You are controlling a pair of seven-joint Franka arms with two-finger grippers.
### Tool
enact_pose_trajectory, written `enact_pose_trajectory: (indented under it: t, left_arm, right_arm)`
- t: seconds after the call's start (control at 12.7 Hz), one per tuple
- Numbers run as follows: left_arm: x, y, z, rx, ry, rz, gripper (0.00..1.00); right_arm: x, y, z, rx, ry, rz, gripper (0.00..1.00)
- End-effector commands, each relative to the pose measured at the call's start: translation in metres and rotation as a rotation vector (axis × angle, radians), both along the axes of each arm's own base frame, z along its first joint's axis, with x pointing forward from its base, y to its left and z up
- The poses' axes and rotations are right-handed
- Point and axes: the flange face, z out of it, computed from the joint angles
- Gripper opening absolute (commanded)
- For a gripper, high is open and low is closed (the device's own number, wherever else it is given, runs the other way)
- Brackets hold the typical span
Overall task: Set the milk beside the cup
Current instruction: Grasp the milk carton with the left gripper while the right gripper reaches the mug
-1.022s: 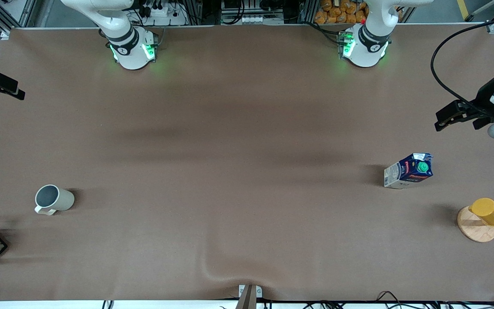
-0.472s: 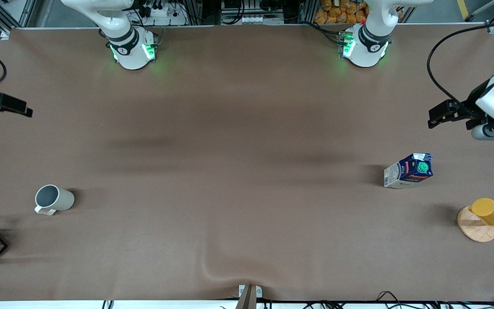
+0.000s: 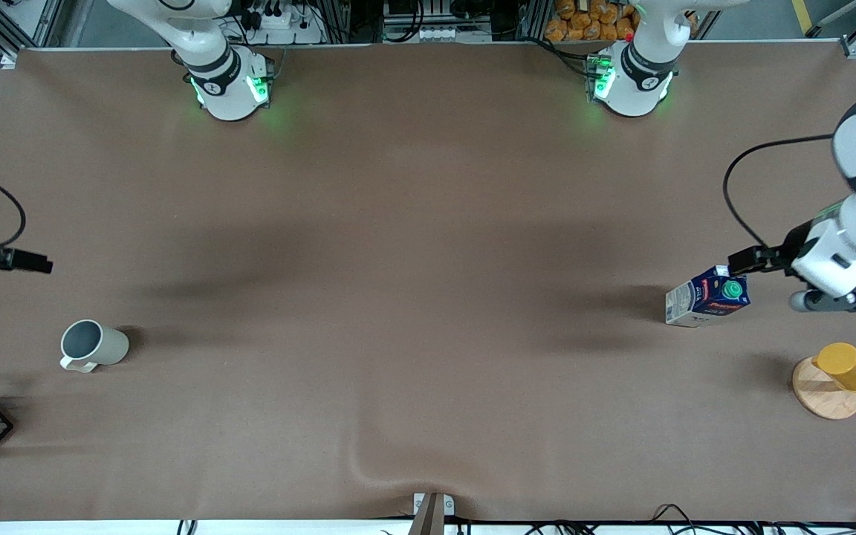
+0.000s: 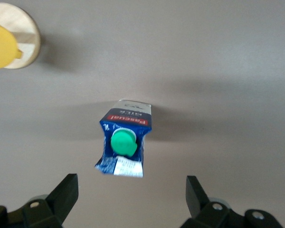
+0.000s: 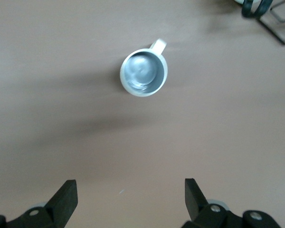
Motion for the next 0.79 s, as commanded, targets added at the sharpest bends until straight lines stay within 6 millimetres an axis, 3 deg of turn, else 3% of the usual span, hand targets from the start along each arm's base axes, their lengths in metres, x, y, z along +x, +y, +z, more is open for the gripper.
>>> enact_pose_trajectory:
  t: [0.0, 0.16, 0.24, 0.39, 0.47, 0.55, 0.71]
  left_arm:
    - [0.008, -0.004, -0.044, 0.012, 0.025, -0.025, 1.00]
    - [0.011, 0.000, -0.069, 0.027, 0.051, -0.027, 1.00]
    - [0.011, 0.005, -0.073, 0.090, 0.063, -0.061, 1.00]
    - [0.010, 0.016, -0.076, 0.103, 0.069, -0.054, 1.00]
    - [0.010, 0.018, -0.079, 0.103, 0.076, -0.051, 1.00]
    - [0.010, 0.018, -0.090, 0.102, 0.092, -0.052, 1.00]
    - [0.012, 0.018, -0.106, 0.098, 0.112, -0.052, 1.00]
  right_arm:
    - [0.034, -0.003, -0.034, -0.171, -0.021, 0.133, 1.00]
    - [0.045, -0.032, -0.075, -0.176, -0.058, 0.114, 1.00]
    - [0.047, -0.040, -0.092, -0.144, -0.082, 0.060, 1.00]
    - [0.039, -0.074, -0.124, 0.004, -0.109, -0.149, 1.00]
    - [0.039, -0.086, -0.132, 0.066, -0.146, -0.212, 1.00]
    - [0.040, -0.092, -0.138, 0.104, -0.181, -0.264, 1.00]
    - [0.045, -0.080, -0.144, 0.162, -0.191, -0.348, 1.00]
